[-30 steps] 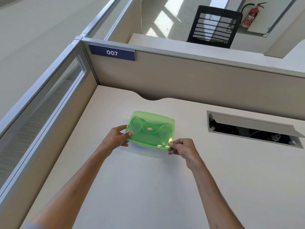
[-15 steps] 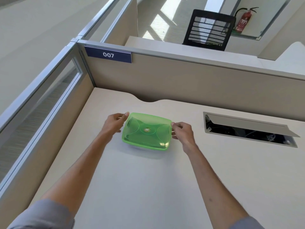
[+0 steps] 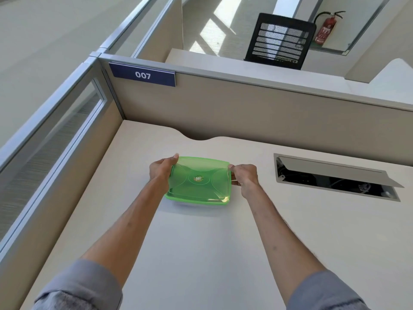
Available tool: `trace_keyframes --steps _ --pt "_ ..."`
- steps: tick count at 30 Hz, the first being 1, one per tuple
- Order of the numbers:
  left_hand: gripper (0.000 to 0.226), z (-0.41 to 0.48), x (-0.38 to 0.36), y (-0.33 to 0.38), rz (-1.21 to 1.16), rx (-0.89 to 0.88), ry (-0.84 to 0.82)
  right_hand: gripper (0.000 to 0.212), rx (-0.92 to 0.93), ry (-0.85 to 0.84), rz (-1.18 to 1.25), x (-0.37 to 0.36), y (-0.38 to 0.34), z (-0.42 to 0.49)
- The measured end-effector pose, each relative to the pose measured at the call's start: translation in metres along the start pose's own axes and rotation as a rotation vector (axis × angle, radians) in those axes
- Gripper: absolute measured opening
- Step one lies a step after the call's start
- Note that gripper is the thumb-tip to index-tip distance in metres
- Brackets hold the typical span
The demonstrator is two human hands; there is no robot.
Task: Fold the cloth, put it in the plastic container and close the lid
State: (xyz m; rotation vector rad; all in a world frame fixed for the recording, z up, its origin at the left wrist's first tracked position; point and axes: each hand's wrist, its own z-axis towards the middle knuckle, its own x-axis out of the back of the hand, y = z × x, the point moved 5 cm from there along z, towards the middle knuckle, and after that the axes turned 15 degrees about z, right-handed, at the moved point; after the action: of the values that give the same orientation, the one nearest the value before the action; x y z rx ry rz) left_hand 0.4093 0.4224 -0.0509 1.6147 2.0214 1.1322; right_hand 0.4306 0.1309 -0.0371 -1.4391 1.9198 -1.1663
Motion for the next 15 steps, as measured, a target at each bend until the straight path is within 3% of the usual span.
trace_keyframes --steps 5,11,15 --pt "0.039 0.0024 -0.0035 0.0007 -0.024 0.031 0.009 0.028 -0.062 0.018 0.035 0.0015 -0.0016 0.0054" --pt "0.024 0.0057 -0.0020 -0.0012 -0.015 0.039 -0.007 0.022 -0.077 -0.030 0.010 0.0010 -0.0043 0.0037" --pt "0.025 0.0028 0.0023 0.0052 0.073 -0.028 -0.036 0.015 -0.063 -0.044 0.014 0.0040 -0.0019 0.0011"
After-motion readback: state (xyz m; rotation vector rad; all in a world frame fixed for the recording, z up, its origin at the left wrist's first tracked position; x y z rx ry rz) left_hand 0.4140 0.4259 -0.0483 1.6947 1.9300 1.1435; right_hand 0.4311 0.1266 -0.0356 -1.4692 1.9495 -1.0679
